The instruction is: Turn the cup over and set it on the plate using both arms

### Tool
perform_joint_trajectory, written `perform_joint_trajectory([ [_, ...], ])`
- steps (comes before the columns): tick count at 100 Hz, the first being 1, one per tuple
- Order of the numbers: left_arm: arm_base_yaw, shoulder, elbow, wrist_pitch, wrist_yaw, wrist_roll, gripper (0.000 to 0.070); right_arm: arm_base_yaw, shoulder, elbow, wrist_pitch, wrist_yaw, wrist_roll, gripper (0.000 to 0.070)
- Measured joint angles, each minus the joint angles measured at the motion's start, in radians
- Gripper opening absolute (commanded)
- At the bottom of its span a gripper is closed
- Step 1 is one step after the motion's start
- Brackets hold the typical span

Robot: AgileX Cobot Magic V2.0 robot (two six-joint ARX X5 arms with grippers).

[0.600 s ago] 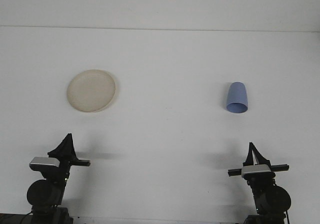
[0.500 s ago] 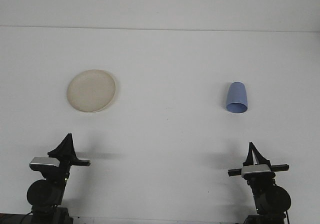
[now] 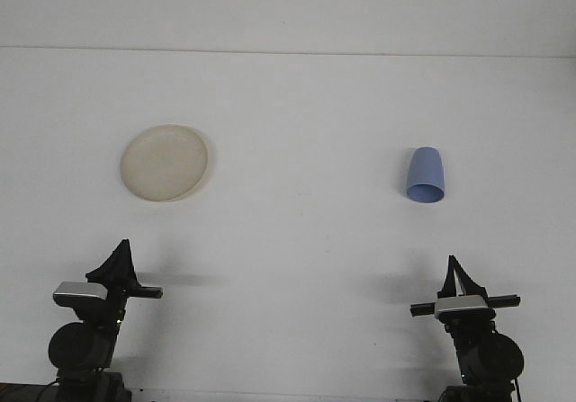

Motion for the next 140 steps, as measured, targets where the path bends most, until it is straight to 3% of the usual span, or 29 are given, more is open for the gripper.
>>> perform_joint_trajectory([
  [29, 0.0, 0.0, 0.0, 0.0, 0.0, 0.0, 0.0012, 0.0, 0.0, 0.0, 0.018, -0.001, 0.021, 0.0001],
  [77, 0.0, 0.0, 0.0, 0.0, 0.0, 0.0, 0.0012, 0.0, 0.0, 0.005, -0.03, -0.001, 0.422, 0.0003],
  [83, 0.0, 0.0, 0.0, 0.0, 0.0, 0.0, 0.0012, 0.0, 0.0, 0.019, -0.072, 0.0, 0.442, 0.0088],
  [92, 0.0, 0.0, 0.0, 0.0, 0.0, 0.0, 0.0012, 0.0, 0.007, 0.057, -0.094, 0.0, 0.454, 0.0432],
  [96, 0.0, 0.0, 0.0, 0.0, 0.0, 0.0, 0.0012, 0.0, 0.013, 0.08, -0.092, 0.0, 0.458, 0.0516],
  [124, 0.0, 0.0, 0.0, 0.0, 0.0, 0.0, 0.0012, 0.0, 0.187, 0.249, -0.096, 0.002, 0.463, 0.0522],
  [140, 0.0, 0.0, 0.0, 0.0, 0.0, 0.0, 0.0012, 0.0, 0.356, 0.376, -0.089, 0.009, 0.421, 0.0522],
])
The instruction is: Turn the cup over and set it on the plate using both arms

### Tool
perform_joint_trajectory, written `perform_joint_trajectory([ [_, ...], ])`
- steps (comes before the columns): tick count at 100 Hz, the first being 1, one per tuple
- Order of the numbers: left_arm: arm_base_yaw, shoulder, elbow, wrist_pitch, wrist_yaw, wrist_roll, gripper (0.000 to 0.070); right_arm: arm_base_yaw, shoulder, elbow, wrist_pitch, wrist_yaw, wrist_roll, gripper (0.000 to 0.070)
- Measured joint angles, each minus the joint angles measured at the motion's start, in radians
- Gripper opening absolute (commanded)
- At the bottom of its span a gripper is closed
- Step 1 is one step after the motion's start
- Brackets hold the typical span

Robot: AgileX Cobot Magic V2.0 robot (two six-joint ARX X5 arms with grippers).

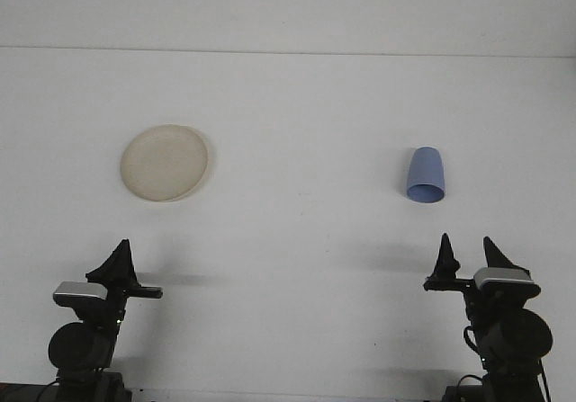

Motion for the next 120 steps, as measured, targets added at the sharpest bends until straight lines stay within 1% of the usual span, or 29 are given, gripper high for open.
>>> perform_joint_trajectory([
  [12, 0.0, 0.0, 0.0, 0.0, 0.0, 0.0, 0.0012, 0.0, 0.138, 0.057, 0.016, 0.017, -0.056, 0.0523],
  [28, 0.0, 0.0, 0.0, 0.0, 0.0, 0.0, 0.0012, 0.0, 0.34, 0.06, 0.121, 0.035, -0.147, 0.0523],
  [39, 0.0, 0.0, 0.0, 0.0, 0.0, 0.0, 0.0012, -0.001, 0.473, 0.06, 0.224, 0.047, -0.195, 0.0523],
  [66, 0.0, 0.0, 0.0, 0.0, 0.0, 0.0, 0.0012, -0.036, 0.791, 0.06, 0.48, 0.056, -0.269, 0.0522],
  [79, 0.0, 0.0, 0.0, 0.0, 0.0, 0.0, 0.0012, -0.063, 0.927, 0.06, 0.648, 0.055, -0.295, 0.0522],
  [86, 0.0, 0.0, 0.0, 0.0, 0.0, 0.0, 0.0012, -0.079, 0.996, 0.06, 0.745, 0.039, -0.301, 0.0522],
  [96, 0.0, 0.0, 0.0, 0.0, 0.0, 0.0, 0.0012, -0.098, 1.093, 0.061, 0.859, -0.01, -0.305, 0.0522],
  [108, 0.0, 0.0, 0.0, 0.0, 0.0, 0.0, 0.0012, -0.106, 1.204, 0.075, 0.967, -0.02, -0.307, 0.0522],
  [120, 0.0, 0.0, 0.0, 0.0, 0.0, 0.0, 0.0012, -0.119, 1.286, 0.099, 1.073, -0.063, -0.308, 0.0522],
])
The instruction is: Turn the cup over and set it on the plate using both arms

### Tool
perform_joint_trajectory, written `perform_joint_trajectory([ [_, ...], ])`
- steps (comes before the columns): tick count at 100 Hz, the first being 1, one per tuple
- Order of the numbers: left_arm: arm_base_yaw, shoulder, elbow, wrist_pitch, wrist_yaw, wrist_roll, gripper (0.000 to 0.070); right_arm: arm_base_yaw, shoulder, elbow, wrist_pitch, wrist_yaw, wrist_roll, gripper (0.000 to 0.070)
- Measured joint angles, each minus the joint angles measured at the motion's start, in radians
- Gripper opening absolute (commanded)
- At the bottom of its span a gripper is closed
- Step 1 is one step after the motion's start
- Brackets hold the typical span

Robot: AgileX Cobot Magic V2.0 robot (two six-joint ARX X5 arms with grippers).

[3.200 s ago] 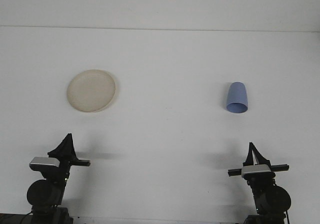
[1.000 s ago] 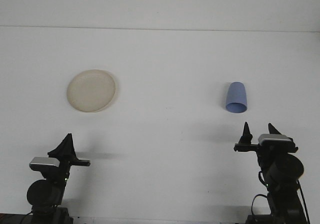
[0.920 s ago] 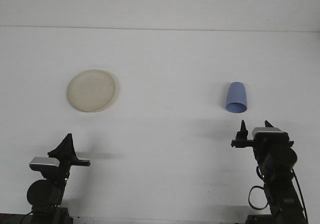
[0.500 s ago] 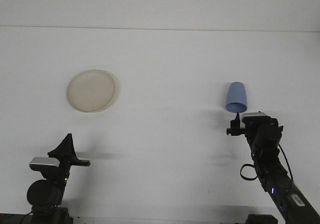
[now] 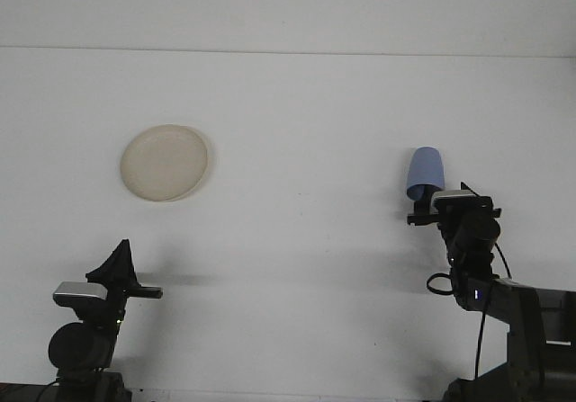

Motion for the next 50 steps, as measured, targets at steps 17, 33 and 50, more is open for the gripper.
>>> perform_joint_trajectory([
  [17, 0.0, 0.0, 0.0, 0.0, 0.0, 0.0, 0.0012, -0.008, 0.09, 0.077, 0.007, -0.007, 0.0, 0.0522],
  [33, 0.0, 0.0, 0.0, 0.0, 0.0, 0.0, 0.0012, -0.018, 0.129, 0.119, 0.006, -0.007, 0.0, 0.0462],
  [50, 0.0, 0.0, 0.0, 0.0, 0.0, 0.0, 0.0012, -0.022, 0.13, 0.123, 0.007, -0.008, 0.0, 0.0083],
])
